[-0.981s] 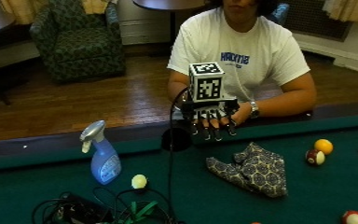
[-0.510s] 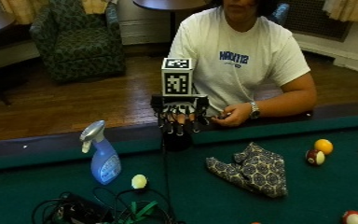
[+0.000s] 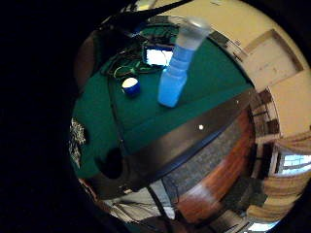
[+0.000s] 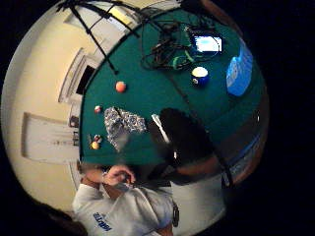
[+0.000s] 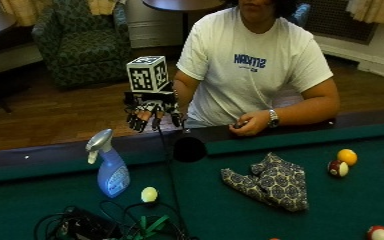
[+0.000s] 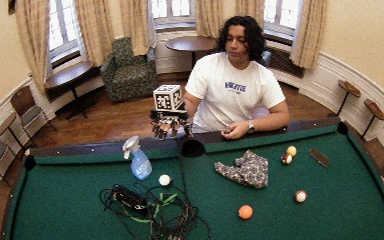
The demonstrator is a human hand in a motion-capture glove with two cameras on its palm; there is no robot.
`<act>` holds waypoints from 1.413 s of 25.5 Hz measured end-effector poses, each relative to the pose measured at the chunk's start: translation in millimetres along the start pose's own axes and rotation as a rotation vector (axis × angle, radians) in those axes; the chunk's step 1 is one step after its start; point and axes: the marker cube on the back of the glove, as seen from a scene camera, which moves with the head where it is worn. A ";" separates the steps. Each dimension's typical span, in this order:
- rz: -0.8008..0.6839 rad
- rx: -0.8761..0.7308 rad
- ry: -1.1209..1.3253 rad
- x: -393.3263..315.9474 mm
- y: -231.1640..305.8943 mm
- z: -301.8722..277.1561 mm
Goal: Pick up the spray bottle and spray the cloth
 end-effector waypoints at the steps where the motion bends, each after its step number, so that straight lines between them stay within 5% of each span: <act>1: 0.021 0.002 -0.011 7.7 1.1 0.5; 19: 0.329 0.114 -0.507 66.0 -13.3 26.0; 36: 0.422 0.227 -0.776 94.5 -40.5 56.4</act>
